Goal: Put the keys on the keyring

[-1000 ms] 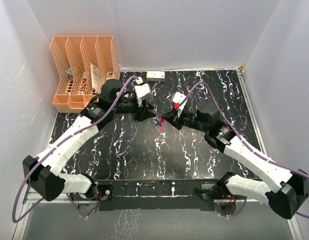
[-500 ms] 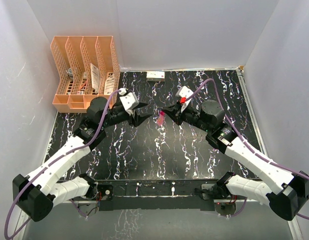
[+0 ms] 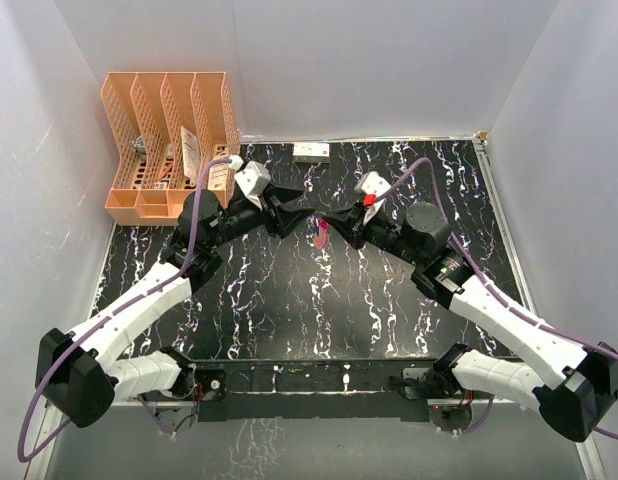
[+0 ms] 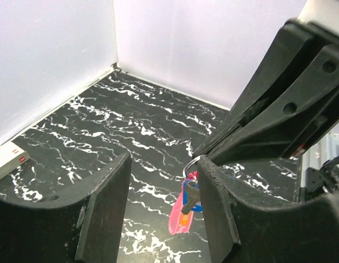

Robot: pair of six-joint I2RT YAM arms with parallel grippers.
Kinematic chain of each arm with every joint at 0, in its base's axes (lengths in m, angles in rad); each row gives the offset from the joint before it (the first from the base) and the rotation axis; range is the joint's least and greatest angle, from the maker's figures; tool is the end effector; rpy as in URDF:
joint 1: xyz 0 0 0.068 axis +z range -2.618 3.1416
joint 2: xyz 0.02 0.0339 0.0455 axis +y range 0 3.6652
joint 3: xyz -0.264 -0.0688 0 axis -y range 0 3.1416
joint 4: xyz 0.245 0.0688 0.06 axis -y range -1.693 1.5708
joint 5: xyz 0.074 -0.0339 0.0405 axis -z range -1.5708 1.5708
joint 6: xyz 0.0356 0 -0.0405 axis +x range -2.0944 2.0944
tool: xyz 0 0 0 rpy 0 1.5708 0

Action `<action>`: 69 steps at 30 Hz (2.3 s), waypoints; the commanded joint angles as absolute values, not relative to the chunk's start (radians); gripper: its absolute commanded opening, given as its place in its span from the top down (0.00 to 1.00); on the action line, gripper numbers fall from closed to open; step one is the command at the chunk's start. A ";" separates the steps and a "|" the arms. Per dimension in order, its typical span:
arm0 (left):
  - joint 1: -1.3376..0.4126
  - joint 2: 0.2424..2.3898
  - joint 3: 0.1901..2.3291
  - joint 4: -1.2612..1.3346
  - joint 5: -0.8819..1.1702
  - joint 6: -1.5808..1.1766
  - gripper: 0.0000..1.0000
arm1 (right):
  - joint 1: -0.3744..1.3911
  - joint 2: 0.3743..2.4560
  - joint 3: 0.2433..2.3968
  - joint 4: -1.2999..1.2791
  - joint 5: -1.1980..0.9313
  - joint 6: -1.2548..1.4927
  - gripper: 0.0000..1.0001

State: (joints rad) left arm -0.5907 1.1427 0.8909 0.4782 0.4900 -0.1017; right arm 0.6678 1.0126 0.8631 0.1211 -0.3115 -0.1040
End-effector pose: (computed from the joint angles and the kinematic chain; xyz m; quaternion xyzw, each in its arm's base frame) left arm 0.2111 -0.1617 0.3744 0.3304 0.5402 -0.3997 0.6628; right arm 0.1811 0.1567 0.3572 -0.3668 0.6156 0.2984 0.6304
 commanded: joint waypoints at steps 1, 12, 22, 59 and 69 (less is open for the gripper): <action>-0.586 1.138 0.885 0.614 0.524 -0.241 0.53 | 0.673 0.972 0.829 0.241 -0.278 -0.083 1.00; -0.585 1.211 0.901 0.678 0.614 -0.382 0.61 | 0.673 0.937 0.796 0.297 -0.227 -0.068 1.00; -0.585 1.207 0.887 0.680 0.600 -0.387 0.65 | 0.672 0.930 0.793 0.321 -0.222 -0.064 1.00; -0.585 1.299 0.913 0.714 0.691 -0.445 1.00 | 0.672 0.915 0.782 0.366 -0.220 -0.051 1.00; -0.584 1.336 0.920 0.739 0.726 -0.492 0.90 | 0.672 0.913 0.771 0.417 -0.209 -0.050 1.00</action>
